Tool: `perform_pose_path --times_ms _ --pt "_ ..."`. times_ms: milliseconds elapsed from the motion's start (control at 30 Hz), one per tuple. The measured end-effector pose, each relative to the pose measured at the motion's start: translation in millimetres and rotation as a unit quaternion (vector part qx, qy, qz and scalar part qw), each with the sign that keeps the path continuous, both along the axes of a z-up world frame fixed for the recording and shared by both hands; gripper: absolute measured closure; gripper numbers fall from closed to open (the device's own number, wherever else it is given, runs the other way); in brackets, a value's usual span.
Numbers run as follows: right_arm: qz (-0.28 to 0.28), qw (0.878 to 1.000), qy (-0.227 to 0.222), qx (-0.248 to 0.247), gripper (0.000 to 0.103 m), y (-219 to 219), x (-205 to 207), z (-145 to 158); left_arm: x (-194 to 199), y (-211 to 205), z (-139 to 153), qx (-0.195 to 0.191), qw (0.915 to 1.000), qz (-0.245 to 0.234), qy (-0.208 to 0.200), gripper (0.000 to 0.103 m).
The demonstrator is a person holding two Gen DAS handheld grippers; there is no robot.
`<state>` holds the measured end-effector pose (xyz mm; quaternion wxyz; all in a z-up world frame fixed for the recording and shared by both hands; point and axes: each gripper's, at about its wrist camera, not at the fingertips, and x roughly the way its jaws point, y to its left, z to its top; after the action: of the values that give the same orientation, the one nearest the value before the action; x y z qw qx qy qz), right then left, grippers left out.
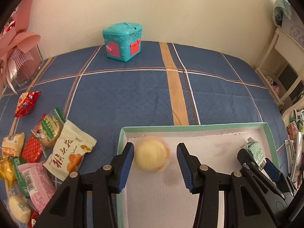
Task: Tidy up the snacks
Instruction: 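Carry the pudding cup and green pack over the white tray with both tools, then open the left tool to drop the pudding cup while the right tool releases the green pack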
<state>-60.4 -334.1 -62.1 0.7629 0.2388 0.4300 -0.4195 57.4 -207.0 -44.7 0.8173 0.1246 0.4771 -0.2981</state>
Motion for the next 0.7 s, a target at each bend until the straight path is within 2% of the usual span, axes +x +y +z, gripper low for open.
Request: perform_pose_path --times_ms 167,300,467,600,633,700 --pt "-0.001 1.000 -0.001 0.007 0.036 -2 -2 1 2 -3 1 0.014 0.9999 0.002 0.010 0.044" --pt "0.002 1.000 -0.005 0.021 0.033 -6 -3 1 0 -4 8 0.037 0.9993 0.004 0.006 0.043" --pt "0.003 0.999 -0.008 0.031 0.018 -6 -7 0 -2 1 17 0.051 0.9986 0.014 0.005 0.037" --pt "-0.001 0.999 -0.012 0.039 0.016 -8 -11 1 1 10 21 0.060 0.9976 0.033 0.004 0.032" --pt "0.000 0.999 -0.013 0.040 0.010 -8 -12 2 4 12 20 0.061 0.9974 0.039 0.006 0.030" --pt "0.002 0.999 -0.017 0.040 0.008 -7 -13 3 7 17 20 0.061 0.9969 0.050 0.012 0.025"
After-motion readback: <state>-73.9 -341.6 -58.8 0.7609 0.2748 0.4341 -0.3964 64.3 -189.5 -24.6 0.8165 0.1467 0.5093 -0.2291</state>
